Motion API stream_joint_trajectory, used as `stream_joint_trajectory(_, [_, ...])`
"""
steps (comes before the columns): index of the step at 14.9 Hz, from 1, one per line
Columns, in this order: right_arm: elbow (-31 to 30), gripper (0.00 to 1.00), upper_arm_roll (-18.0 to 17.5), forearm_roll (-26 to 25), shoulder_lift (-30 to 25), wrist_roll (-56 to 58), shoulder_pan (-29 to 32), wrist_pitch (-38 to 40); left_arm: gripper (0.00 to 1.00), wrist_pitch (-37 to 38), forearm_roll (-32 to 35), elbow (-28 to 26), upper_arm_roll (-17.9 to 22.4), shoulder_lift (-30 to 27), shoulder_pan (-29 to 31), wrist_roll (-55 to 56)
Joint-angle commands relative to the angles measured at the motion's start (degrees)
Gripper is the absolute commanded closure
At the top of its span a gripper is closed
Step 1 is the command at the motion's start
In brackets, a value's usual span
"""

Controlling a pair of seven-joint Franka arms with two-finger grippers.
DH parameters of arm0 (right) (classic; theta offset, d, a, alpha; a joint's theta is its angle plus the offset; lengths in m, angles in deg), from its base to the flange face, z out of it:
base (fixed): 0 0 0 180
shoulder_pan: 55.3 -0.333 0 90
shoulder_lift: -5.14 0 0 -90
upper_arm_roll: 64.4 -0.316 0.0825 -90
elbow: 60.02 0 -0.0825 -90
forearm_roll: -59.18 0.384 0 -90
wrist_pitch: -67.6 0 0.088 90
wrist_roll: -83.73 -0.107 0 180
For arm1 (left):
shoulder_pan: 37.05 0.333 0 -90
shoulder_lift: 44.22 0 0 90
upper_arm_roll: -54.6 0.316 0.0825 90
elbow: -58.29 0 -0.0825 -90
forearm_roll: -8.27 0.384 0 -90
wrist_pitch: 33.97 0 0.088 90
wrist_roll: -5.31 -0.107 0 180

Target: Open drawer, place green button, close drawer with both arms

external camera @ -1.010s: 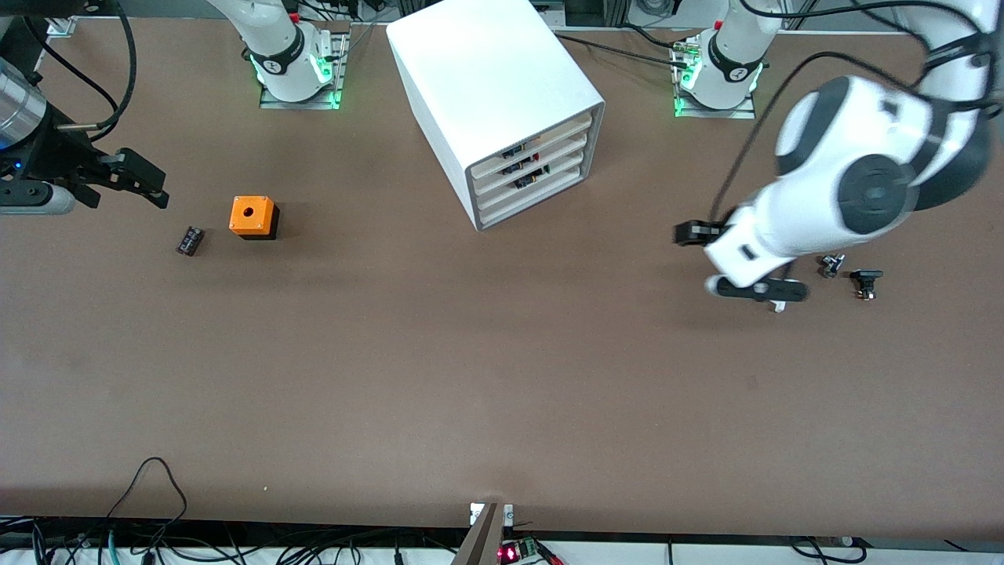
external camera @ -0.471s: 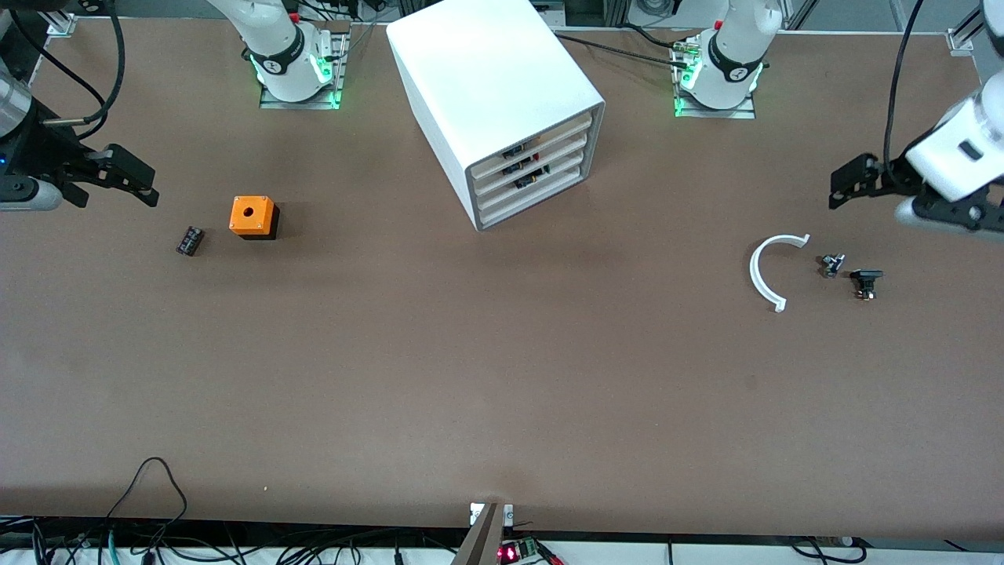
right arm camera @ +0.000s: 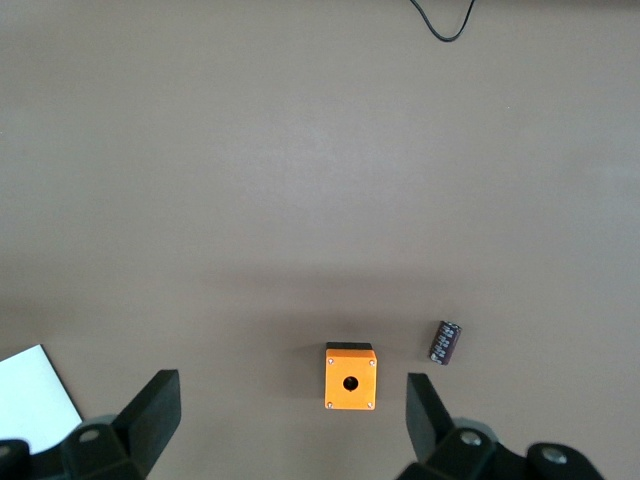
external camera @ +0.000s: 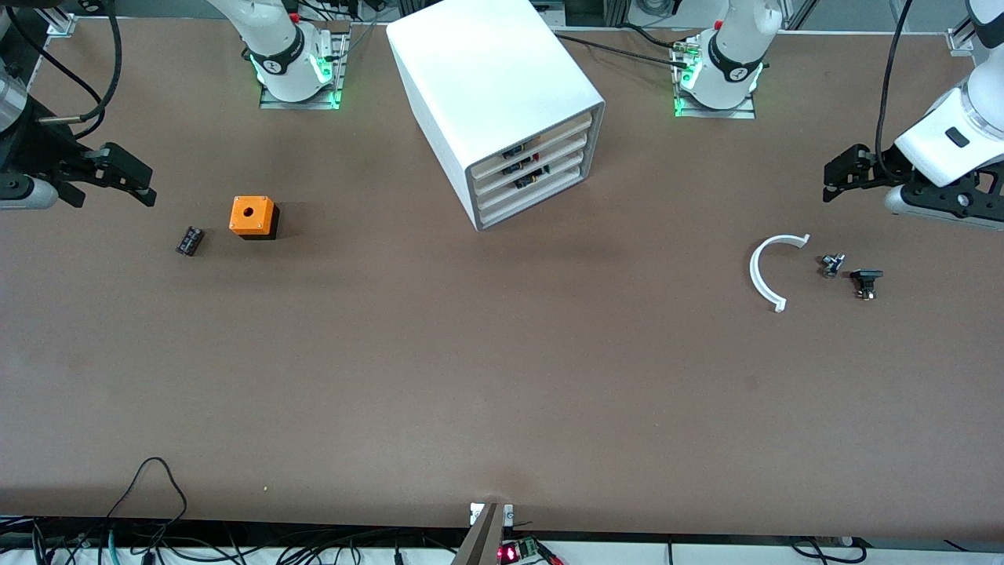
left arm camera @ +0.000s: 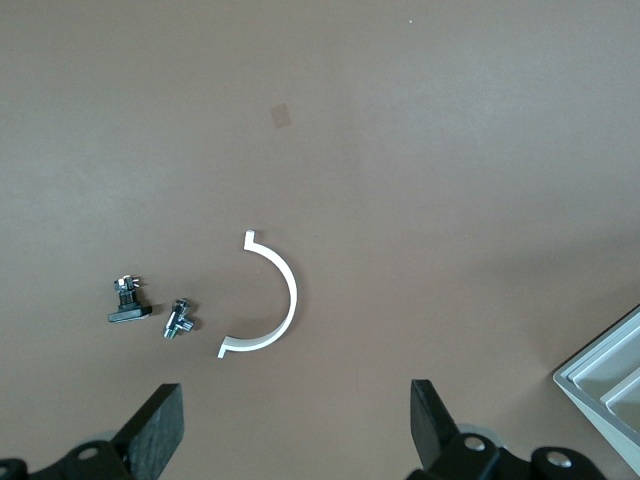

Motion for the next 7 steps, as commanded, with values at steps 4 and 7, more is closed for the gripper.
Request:
stream_joint_trajectory(4, [1.5, 0.01, -0.3, -0.4, 0.7, 0.8, 0.5, 1.2, 0.0, 0.7, 2.0, 1.0, 0.5, 0.6, -0.2, -0.3])
stream_joint_trajectory(7, [1.5, 0.01, -0.3, -0.4, 0.7, 0.9, 0.5, 1.3, 0.0, 1.0, 2.0, 1.0, 0.4, 0.6, -0.2, -0.2])
